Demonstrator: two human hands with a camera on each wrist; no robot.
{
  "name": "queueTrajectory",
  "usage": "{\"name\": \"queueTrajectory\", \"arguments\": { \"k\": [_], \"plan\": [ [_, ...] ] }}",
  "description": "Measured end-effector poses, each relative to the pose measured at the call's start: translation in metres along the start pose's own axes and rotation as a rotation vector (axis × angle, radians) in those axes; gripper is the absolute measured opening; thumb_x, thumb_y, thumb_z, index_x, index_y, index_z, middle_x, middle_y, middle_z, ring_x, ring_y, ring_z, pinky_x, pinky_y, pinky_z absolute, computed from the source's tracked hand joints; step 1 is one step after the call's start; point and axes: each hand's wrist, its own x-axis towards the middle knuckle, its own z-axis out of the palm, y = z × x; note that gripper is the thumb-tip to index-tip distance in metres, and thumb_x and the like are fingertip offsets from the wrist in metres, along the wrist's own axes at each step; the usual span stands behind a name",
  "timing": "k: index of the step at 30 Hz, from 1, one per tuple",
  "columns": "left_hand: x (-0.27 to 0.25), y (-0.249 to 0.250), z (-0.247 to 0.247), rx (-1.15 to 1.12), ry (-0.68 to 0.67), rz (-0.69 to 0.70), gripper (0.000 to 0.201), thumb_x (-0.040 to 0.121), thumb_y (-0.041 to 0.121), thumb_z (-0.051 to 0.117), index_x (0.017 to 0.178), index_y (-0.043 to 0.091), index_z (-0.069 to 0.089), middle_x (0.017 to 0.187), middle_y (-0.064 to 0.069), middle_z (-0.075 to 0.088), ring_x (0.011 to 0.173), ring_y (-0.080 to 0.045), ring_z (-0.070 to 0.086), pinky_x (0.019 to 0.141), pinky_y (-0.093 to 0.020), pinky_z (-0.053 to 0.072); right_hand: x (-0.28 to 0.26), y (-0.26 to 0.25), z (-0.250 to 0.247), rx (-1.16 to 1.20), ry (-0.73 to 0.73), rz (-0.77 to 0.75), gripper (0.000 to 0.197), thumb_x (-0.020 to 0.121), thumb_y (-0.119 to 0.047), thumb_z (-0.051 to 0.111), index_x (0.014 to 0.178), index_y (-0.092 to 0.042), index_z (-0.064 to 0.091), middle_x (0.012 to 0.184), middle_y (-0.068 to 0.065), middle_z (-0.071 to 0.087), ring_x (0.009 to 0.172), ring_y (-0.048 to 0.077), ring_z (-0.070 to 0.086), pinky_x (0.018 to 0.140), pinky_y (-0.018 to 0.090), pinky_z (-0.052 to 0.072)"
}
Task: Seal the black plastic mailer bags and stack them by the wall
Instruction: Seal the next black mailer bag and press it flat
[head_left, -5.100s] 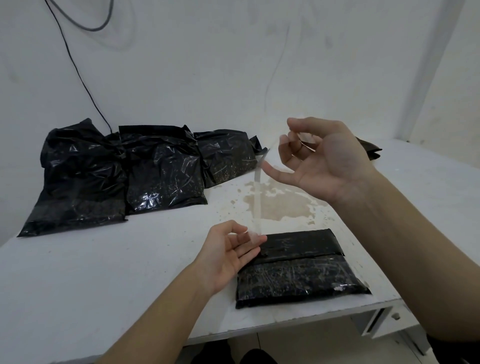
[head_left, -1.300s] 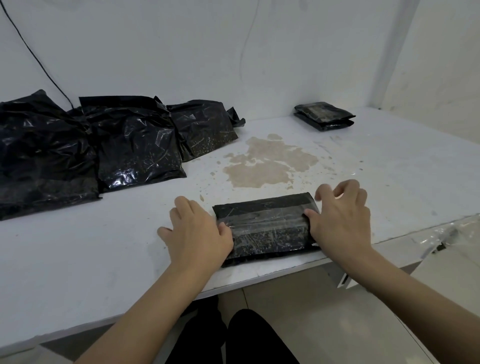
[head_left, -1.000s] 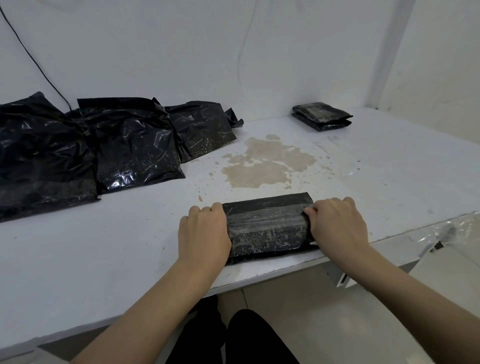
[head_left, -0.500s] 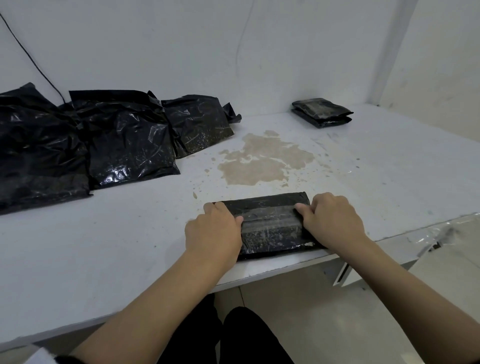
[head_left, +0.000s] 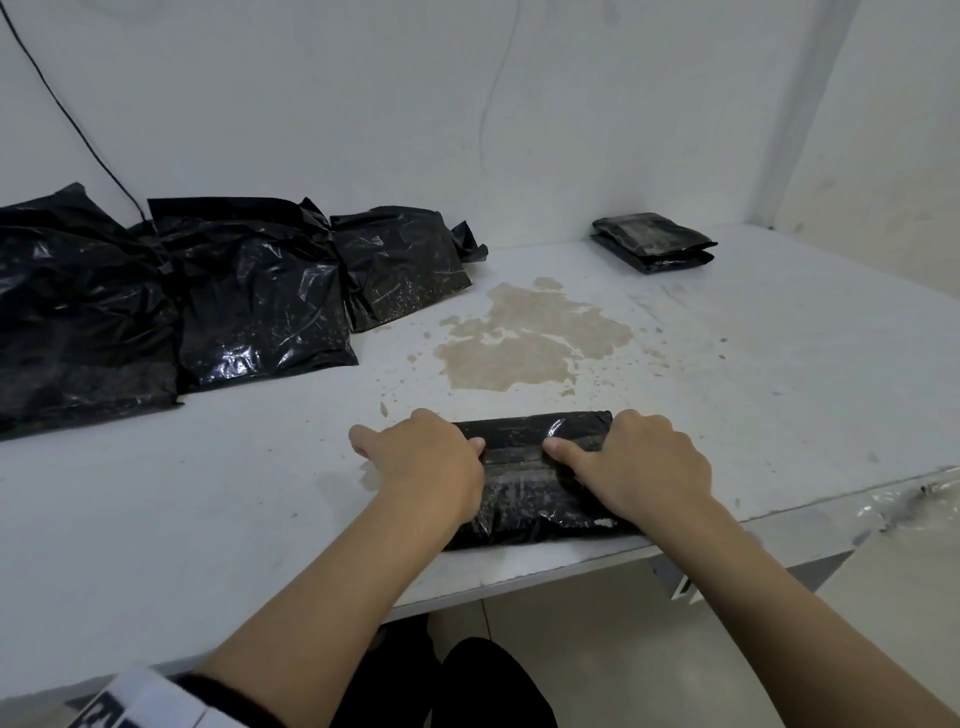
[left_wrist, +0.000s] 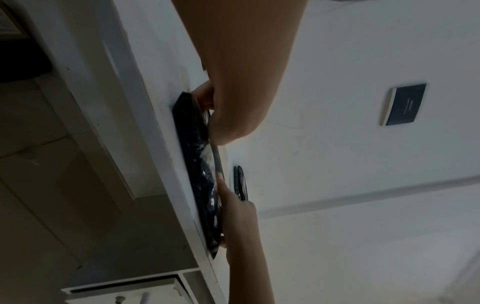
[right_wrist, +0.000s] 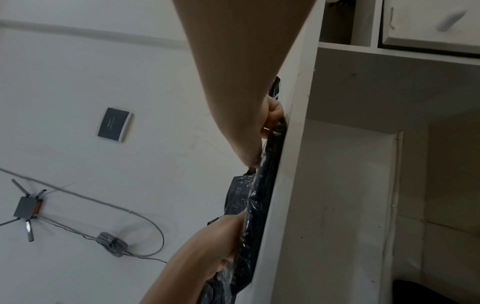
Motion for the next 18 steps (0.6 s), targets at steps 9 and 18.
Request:
{"name": "queueTrajectory", "arguments": {
  "k": [9,18],
  "plan": [
    [-0.016,-0.009,0.008,-0.295,0.104,-0.051,0.069,0.093,0.065,0.031,0.126,0.005,0.038,0.122,-0.01,0.05,0.109,-0.029,0.049,0.09,-0.04,0.034,-0.007,-0.002,0.01,-0.019,0.076,-0.012,0.052,0.096,-0.058,0.032,0.093,-0.008,0.047,0.086,0.006,0.051,0.102,0.028,0.054,0.064,0.031,0.037],
    [-0.026,-0.018,0.036,-0.657,0.329,0.064,0.054,0.094,0.056,0.035,0.119,0.008,0.044,0.121,-0.008,0.046,0.111,-0.024,0.043,0.091,-0.033,0.04,-0.011,-0.006,0.003,0.011,0.036,-0.023,0.042,0.104,-0.037,0.024,0.096,-0.007,0.051,0.095,0.009,0.056,0.101,0.029,0.051,0.082,0.034,0.039]
  ]
}}
